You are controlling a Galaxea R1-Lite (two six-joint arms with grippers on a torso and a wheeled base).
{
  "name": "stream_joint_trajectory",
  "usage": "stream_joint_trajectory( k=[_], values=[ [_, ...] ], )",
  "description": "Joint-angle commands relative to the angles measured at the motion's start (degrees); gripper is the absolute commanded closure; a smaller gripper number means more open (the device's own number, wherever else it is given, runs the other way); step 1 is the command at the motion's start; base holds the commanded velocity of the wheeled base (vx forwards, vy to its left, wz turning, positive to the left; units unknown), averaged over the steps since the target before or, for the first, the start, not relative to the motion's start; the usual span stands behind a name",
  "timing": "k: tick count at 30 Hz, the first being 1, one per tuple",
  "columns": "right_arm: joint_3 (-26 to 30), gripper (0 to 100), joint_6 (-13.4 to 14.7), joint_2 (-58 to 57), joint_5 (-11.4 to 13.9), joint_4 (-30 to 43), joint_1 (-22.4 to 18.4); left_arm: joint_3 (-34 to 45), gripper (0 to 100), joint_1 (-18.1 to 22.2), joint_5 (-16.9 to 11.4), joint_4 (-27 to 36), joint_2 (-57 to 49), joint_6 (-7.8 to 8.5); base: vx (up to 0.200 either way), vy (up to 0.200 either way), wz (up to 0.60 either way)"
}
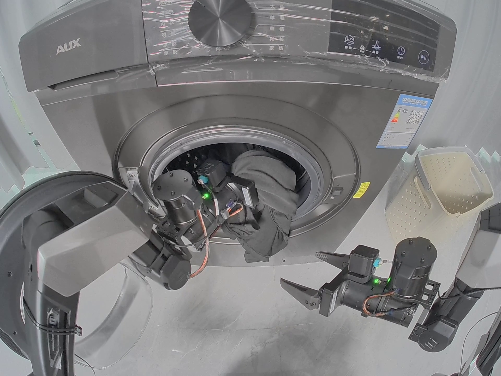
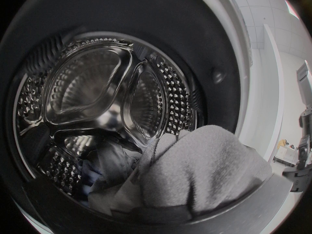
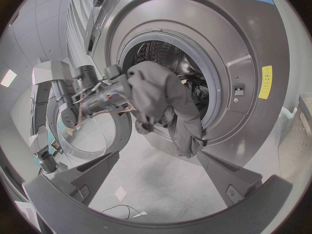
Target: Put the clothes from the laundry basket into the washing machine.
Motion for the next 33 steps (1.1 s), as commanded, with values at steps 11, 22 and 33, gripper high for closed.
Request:
stream_joint_trajectory(
  k=[11,22,33],
  values=[
    [0.04,0,0.12,0.56,0.00,-0.04,0.93,-38.74,100,3.69,3.69,20.27,20.26,-1.36,0.000,0.000,0.00],
    [0.65,0,0.12,1.35,0.00,-0.13,1.02,-49.71,100,6.24,9.84,26.59,22.89,-1.45,0.000,0.000,0.00],
    [0.65,0,0.12,1.43,0.09,-0.13,1.02,-33.38,0,3.60,10.46,30.29,11.91,-4.52,0.000,0.000,0.00]
  ],
)
